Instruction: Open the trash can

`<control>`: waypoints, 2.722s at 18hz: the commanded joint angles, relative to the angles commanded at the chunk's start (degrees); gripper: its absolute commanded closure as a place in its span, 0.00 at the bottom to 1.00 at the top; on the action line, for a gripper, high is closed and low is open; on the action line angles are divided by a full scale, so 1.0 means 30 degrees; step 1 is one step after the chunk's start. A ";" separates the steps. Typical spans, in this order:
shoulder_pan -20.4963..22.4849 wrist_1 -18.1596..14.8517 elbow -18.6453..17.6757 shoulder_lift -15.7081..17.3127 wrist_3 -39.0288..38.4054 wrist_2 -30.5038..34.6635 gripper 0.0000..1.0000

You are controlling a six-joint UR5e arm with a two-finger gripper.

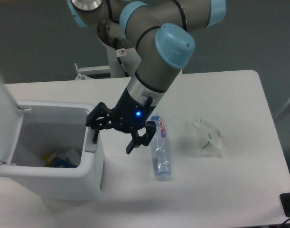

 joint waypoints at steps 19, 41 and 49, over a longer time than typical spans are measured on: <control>0.5447 0.1758 0.0148 -0.1404 0.7579 0.6235 0.00; 0.6885 0.1846 0.0031 -0.3750 2.0566 1.2422 0.00; 0.6884 0.1934 0.0002 -0.3662 2.1269 1.2393 0.00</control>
